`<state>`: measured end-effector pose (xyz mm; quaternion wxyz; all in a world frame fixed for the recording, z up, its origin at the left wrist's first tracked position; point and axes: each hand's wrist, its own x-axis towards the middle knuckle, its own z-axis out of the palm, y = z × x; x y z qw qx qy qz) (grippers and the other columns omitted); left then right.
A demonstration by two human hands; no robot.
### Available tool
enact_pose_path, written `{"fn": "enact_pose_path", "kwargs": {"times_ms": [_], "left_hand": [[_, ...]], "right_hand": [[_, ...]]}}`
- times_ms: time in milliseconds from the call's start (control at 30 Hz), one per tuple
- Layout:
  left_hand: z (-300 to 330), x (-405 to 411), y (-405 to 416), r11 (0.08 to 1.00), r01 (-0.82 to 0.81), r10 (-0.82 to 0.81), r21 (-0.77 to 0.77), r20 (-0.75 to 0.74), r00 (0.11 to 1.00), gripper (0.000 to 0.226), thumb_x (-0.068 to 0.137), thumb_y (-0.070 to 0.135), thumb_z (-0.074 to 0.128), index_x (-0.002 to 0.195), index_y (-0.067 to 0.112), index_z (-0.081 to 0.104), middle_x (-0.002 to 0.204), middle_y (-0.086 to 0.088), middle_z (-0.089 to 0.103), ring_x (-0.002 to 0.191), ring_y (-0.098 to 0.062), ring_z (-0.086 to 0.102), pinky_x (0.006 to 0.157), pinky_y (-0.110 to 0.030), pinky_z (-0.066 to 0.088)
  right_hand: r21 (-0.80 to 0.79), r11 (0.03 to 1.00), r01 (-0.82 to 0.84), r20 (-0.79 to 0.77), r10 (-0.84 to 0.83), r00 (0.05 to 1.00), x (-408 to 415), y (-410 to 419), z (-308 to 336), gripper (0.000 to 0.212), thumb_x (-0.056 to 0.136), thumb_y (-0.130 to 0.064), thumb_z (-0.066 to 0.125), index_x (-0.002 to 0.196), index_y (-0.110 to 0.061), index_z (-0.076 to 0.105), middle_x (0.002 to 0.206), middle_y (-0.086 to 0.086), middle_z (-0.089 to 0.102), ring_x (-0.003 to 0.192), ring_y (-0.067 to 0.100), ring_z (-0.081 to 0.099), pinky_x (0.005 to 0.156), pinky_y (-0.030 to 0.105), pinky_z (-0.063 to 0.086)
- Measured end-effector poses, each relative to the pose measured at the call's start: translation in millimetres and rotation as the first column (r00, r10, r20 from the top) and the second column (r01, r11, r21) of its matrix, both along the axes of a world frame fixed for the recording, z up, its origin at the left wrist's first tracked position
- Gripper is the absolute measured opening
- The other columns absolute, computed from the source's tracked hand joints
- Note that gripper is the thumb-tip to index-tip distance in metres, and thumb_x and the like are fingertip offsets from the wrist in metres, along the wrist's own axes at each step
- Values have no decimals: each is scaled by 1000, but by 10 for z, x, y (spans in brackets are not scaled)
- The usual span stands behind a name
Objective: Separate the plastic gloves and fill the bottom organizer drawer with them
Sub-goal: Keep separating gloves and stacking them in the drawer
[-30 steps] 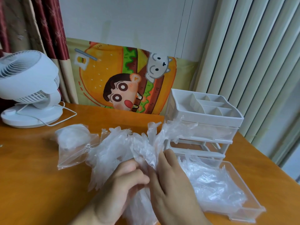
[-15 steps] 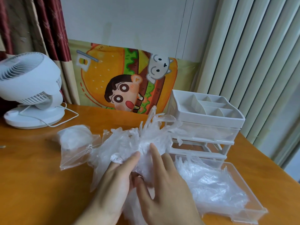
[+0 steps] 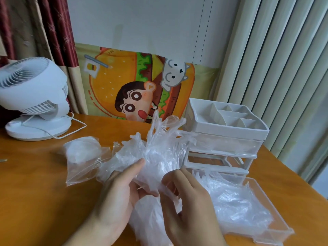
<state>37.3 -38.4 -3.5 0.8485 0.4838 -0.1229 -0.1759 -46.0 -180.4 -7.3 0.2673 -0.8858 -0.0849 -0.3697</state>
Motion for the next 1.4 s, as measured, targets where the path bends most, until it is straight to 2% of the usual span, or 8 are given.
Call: {"fn": "enact_pose_path", "kwargs": {"times_ms": [300, 467, 600, 700, 800, 967, 1200, 1400], "left_hand": [[26, -188, -119, 993, 1, -4, 121, 24, 1000, 16, 73, 21, 77, 75, 4, 76, 80, -23, 73, 78, -30, 74, 74, -37, 49], [-3, -178, -95, 986, 77, -86, 151, 51, 995, 23, 65, 3, 82, 88, 2, 79, 97, -30, 75, 90, -37, 76, 81, -41, 57], [-16, -151, -76, 985, 133, -132, 108, -23, 991, 30, 76, 10, 78, 100, -9, 74, 96, -31, 72, 88, -40, 73, 75, -43, 57], [-67, -102, -58, 987, 82, -77, 138, -43, 996, 35, 91, 33, 73, 103, 1, 76, 103, -24, 74, 98, -35, 74, 88, -50, 56], [-96, -99, -68, 984, 1, 4, 179, -27, 1000, 60, 80, 49, 82, 120, 6, 70, 117, -20, 74, 113, -38, 70, 103, -58, 52], [-66, -86, -60, 976, -21, 23, 217, -8, 1000, 55, 79, 47, 78, 115, 6, 72, 112, -20, 75, 111, -40, 70, 104, -61, 51], [-54, -59, -17, 959, -74, 65, 273, 42, 997, 44, 80, 46, 74, 102, 9, 76, 107, -20, 75, 110, -44, 69, 104, -67, 48], [5, -144, -52, 966, -77, 61, 247, 72, 996, 34, 76, 40, 73, 89, 8, 78, 98, -21, 76, 106, -47, 69, 101, -62, 52]], "right_hand": [[222, 974, -53, -33, 61, 998, -36, 67, -17, 28, 88, -52, 64, 104, -31, 55, 90, -7, 58, 83, 18, 62, 67, 31, 51], [559, 825, -83, -82, 154, 985, 36, 27, 49, 17, 88, -32, 77, 96, -33, 62, 83, -8, 65, 74, 8, 64, 65, 21, 50], [670, 734, -107, -132, 260, 957, 71, -37, 46, 10, 91, -22, 76, 91, -30, 70, 81, 0, 69, 73, 16, 65, 68, 35, 52], [656, 750, -90, -151, 247, 957, 82, -61, 21, 26, 95, -6, 74, 90, -31, 70, 80, -1, 69, 73, 15, 65, 69, 31, 52], [664, 742, -90, -155, 255, 954, 81, -56, 16, 32, 94, 1, 70, 87, -30, 68, 79, 0, 68, 72, 14, 64, 67, 27, 51], [687, 720, -95, -127, 248, 960, 93, -61, 7, 27, 88, -1, 62, 88, -28, 67, 71, 5, 61, 66, 23, 59, 67, 39, 51], [505, 850, -153, -252, 314, 915, -17, -81, 107, 56, 80, 5, 58, 118, -35, 66, 68, 2, 55, 61, 12, 49, 65, 25, 45], [430, 896, -114, -294, 259, 920, -23, -41, 51, 63, 82, -16, 59, 137, -48, 53, 73, 4, 62, 64, 11, 58, 68, 20, 46]]}}
